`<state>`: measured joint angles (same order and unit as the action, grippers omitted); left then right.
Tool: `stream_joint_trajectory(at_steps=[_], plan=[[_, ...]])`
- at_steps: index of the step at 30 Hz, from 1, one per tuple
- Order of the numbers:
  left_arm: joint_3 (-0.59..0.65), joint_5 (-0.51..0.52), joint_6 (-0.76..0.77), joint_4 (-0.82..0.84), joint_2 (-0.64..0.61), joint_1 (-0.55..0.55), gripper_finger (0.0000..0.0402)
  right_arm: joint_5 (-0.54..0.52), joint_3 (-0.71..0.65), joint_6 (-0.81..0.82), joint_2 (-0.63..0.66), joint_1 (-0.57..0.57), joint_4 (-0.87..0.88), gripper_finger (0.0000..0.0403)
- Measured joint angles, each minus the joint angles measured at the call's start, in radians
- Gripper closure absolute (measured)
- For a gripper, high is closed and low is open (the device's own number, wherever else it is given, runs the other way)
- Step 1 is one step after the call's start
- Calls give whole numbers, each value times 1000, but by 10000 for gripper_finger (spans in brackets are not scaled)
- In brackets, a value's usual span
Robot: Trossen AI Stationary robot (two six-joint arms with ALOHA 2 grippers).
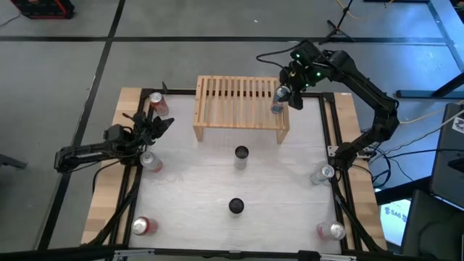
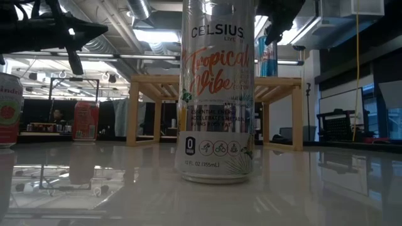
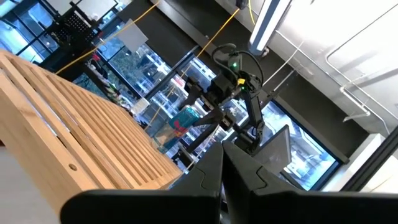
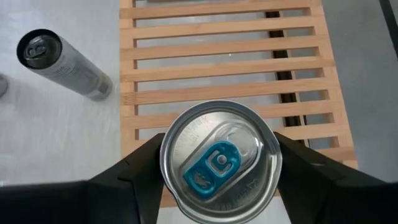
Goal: Place canned beverage on shelf
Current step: Put the left blue soda can on the shelf
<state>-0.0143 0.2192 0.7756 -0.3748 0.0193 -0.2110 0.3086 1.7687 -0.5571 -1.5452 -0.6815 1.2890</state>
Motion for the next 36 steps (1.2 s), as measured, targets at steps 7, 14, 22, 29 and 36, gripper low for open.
stream_joint_trajectory(at_steps=[7, 14, 22, 29, 36], plan=[[0, 0, 0, 0, 0, 0, 401, -53, 23, 2, 11, 1, 13, 157], [0, 0, 0, 0, 0, 0, 401, -57, 64, 7, 11, 0, 24, 150], [0, 0, 0, 0, 0, 0, 401, -37, 36, 9, 8, 1, 13, 142], [0, 0, 0, 0, 0, 0, 401, -52, 21, 35, 8, 0, 17, 129], [0, 1, 0, 0, 0, 0, 401, -54, 21, 36, 8, 0, 10, 105]])
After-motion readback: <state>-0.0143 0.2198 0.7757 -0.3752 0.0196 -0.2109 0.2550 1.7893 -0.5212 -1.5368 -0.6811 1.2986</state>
